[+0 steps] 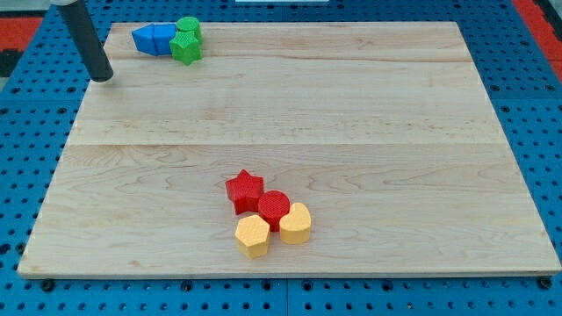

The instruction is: Move the green circle towards the top center

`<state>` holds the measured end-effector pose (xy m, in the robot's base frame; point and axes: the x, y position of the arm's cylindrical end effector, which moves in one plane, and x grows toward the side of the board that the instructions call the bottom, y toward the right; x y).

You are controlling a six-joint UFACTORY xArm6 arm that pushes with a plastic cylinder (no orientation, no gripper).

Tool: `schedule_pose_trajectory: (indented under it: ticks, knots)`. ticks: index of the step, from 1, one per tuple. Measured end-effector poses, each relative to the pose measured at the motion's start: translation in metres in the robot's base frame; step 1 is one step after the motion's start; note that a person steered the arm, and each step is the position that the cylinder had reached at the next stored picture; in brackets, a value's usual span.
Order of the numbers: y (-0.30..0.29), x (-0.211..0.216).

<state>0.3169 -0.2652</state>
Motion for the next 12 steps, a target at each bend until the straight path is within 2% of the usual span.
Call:
schedule_pose_trajectory:
  ticks: [4,5,7,8,10,11,12]
  knots:
    - [0.020,-0.114]
    - [0.122,-0.118]
    - [0.260,-0.092]
    - [0.296,-0.073]
    - [0.205,-0.067]
    - [0.187,-0.048]
    - [0.309,-0.059]
